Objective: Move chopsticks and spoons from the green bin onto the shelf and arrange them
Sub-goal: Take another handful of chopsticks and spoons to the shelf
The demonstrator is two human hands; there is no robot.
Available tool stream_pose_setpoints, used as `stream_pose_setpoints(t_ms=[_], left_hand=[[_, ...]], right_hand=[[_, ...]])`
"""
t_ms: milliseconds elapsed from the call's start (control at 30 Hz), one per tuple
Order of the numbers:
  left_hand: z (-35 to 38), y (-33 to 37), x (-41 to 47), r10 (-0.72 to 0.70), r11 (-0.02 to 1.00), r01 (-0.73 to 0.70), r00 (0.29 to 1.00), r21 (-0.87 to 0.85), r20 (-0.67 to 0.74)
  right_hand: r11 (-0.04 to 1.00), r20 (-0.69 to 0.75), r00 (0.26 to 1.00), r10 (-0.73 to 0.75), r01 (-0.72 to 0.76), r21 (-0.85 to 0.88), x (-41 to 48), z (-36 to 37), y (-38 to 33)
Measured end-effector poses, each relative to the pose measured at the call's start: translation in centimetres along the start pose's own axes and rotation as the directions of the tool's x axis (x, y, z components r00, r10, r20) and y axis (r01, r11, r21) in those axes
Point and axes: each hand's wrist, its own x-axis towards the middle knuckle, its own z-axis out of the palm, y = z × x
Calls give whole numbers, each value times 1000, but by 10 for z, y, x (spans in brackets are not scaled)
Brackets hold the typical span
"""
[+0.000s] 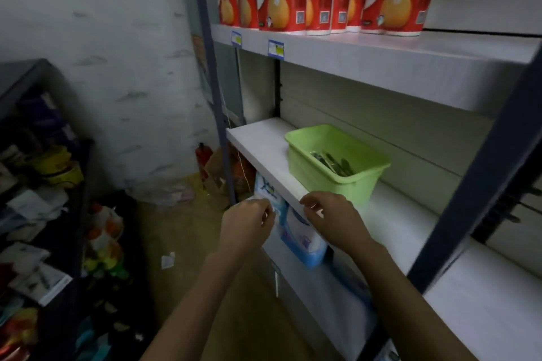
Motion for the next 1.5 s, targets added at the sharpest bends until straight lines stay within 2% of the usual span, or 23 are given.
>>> stream_pose_setpoints(t_ms=[167,267,467,667,900,1033,1167,1367,1500], left_hand=[[16,-18,59,39,999,-39,999,-30,-18],[25,-26,105,94,994,-95,995,-44,-23],[44,-22,200,224,964,-222,975,-146,-7],[71,-12,267,324,920,-312,946,-239,8],[109,6,322,478,868,-441,867,-230,140],[134,13,348,582,813,-536,753,-227,307],[156,18,370,654,746,-613,603,-259,456],[173,33,394,646,667,-679,322,-307,692],[186,36,398,624,548,-780,140,-303,768]], right_hand=[[999,-28,999,23,-24,-33,60,10,13],[998,-92,994,55,-58,-26,100,10,25],[974,-170,963,209,-221,-54,167,-10,61],[924,-113,922,370,-378,-59,205,-21,103],[842,-32,852,522,-521,-142,215,-18,129],[772,6,787,617,-604,-197,217,-12,138],[708,60,715,697,-673,-213,220,-5,143],[608,158,588,794,-761,-225,231,2,144],[600,265,542,797,-763,-243,244,17,137]])
